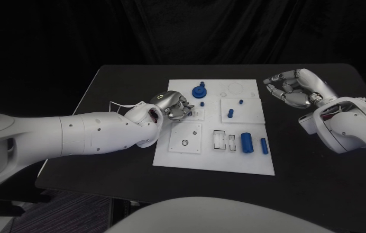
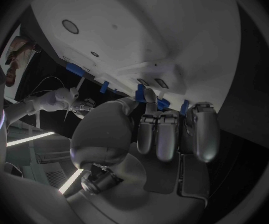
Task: Assemble the parts on the task board
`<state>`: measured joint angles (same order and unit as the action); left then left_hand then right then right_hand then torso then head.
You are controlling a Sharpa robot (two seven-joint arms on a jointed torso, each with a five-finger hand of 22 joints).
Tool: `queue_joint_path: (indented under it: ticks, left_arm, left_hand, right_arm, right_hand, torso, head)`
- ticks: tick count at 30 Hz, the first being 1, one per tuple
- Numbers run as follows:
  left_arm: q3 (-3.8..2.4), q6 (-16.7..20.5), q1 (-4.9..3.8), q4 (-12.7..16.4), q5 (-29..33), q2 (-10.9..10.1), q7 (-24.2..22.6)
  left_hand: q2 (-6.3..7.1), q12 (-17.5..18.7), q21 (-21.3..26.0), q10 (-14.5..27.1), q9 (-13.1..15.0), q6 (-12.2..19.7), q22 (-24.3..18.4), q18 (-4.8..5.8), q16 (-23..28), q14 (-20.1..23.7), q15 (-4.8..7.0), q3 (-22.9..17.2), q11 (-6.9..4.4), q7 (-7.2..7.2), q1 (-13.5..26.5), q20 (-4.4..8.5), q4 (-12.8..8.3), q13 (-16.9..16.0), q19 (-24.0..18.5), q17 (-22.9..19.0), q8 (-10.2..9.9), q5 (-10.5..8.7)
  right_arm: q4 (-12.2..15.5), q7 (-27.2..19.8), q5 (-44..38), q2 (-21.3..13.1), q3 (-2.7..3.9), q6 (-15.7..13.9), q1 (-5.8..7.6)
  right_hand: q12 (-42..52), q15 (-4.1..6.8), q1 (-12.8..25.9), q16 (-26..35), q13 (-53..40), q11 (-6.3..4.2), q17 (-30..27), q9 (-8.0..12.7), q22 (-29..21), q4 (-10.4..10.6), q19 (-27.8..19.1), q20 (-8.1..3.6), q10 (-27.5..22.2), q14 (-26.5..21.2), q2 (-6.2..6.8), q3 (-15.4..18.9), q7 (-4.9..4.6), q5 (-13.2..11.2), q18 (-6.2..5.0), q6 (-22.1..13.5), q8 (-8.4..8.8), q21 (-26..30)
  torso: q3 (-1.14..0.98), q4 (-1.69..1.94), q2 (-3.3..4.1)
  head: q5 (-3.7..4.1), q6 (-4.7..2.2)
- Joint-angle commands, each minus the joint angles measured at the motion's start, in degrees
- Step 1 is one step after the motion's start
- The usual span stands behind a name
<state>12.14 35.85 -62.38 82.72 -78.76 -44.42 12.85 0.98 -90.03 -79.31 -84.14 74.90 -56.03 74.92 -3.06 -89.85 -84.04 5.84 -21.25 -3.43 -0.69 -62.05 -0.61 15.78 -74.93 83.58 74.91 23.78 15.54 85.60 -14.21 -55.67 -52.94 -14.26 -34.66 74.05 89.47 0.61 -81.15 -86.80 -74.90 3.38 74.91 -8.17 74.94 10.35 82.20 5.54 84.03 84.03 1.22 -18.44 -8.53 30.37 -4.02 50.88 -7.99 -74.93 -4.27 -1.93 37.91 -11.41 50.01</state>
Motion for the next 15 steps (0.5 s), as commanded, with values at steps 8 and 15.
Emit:
queue_joint_path:
  ticks: [8, 15]
  left_arm:
    - [-0.04, -0.2, 0.2, -0.1, -0.3, 0.3, 0.1]
    - [-0.04, -0.2, 0.23, -0.2, -0.3, 0.4, 0.0]
  left_hand:
    - [-0.08, 0.0, 0.0, -5.9, 1.4, -0.6, 10.6, 0.23, -0.2, -6.0, -0.02, 1.9, 0.33, 0.03, 1.2, -0.13, 0.6, -15.1, 0.4, 15.1, -0.5, -1.72]
    - [0.0, 0.0, 0.1, -5.9, 1.4, -0.8, 10.6, 0.23, -0.2, -6.0, -0.04, 3.5, 0.34, 0.02, 1.6, -0.14, 0.6, -15.1, 0.4, 15.1, -0.7, -3.14]
  right_arm:
    - [0.0, 0.5, -0.3, -0.1, 0.05, -0.4, -0.14]
    - [0.1, 0.5, -0.3, -0.1, 0.05, -0.4, -0.16]
  right_hand:
    - [-0.2, -0.13, 0.2, 0.2, -13.8, 0.37, 11.7, 0.1, 6.9, 0.1, -0.3, 0.04, 4.6, 4.8, 0.18, -0.3, -0.06, 0.3, -0.06, -0.4, 0.37, 0.3]
    - [-0.2, -0.13, 0.2, 0.2, -13.8, 0.37, 11.7, 0.1, 6.9, 0.1, -0.3, 0.04, 4.6, 4.8, 0.18, -0.3, -0.06, 0.3, -0.06, -0.4, 0.37, 0.3]
  torso:
    - [0.02, -0.01, 0.0]
    - [0.02, 0.07, 0.01]
  head:
    - [-0.12, -0.01]
    - [-0.13, -0.01]
